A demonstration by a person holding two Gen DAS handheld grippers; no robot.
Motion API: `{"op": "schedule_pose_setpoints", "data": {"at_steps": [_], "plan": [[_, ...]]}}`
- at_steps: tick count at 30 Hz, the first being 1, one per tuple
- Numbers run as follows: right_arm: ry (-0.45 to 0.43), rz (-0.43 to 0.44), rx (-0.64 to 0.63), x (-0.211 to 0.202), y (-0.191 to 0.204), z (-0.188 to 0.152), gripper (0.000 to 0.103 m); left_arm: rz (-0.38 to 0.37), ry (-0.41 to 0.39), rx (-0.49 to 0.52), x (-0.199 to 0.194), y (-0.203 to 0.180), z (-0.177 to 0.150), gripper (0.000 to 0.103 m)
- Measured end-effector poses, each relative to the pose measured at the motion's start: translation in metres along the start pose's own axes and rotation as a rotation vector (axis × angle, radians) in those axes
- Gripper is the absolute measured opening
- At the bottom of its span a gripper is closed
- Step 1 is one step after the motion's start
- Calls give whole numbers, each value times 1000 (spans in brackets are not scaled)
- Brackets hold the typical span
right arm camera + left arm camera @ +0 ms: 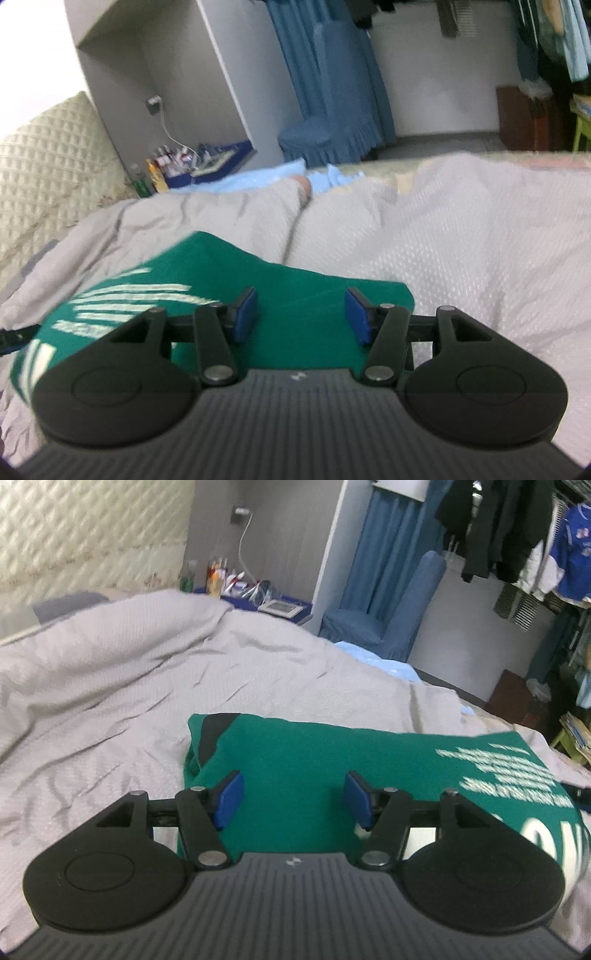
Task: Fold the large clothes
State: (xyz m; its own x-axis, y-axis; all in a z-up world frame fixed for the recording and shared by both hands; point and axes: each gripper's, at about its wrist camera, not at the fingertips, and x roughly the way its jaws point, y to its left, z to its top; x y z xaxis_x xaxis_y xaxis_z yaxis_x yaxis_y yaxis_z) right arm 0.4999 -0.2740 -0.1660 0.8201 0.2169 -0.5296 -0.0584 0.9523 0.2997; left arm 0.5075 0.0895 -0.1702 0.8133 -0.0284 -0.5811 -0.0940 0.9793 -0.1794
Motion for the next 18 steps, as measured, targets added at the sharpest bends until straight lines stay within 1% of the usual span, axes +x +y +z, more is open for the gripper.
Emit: {"op": "schedule_pose_setpoints", "data": {"at_steps": [3, 6, 8, 10, 12, 13, 16, 18], "plan": [[-34, 28, -40, -20, 14, -3, 56, -9, -24, 27, -21, -10, -8, 66], [-66, 62, -74, -38, 31, -8, 56, -41, -36, 50, -39, -20, -16, 66], [-84, 90, -91, -46, 41, -10, 56, -37, -47, 78, -45, -27, -19, 66], [-91, 111, -118, -48, 52, -14, 56, -47, -38, 86, -46, -32, -23, 66], [-75, 128, -150, -44, 61, -18, 56, -62, -11, 83, -41, -35, -27, 67], [-59, 127, -161, -40, 66, -21, 56, -54, -5, 91, -38, -38, -31, 68], [-9, 108, -175, -24, 72, -32, 56, -38, -8, 123, -30, -44, -38, 72], [2, 88, -191, -15, 76, -38, 57, -44, -5, 109, -23, -42, -41, 73]]}}
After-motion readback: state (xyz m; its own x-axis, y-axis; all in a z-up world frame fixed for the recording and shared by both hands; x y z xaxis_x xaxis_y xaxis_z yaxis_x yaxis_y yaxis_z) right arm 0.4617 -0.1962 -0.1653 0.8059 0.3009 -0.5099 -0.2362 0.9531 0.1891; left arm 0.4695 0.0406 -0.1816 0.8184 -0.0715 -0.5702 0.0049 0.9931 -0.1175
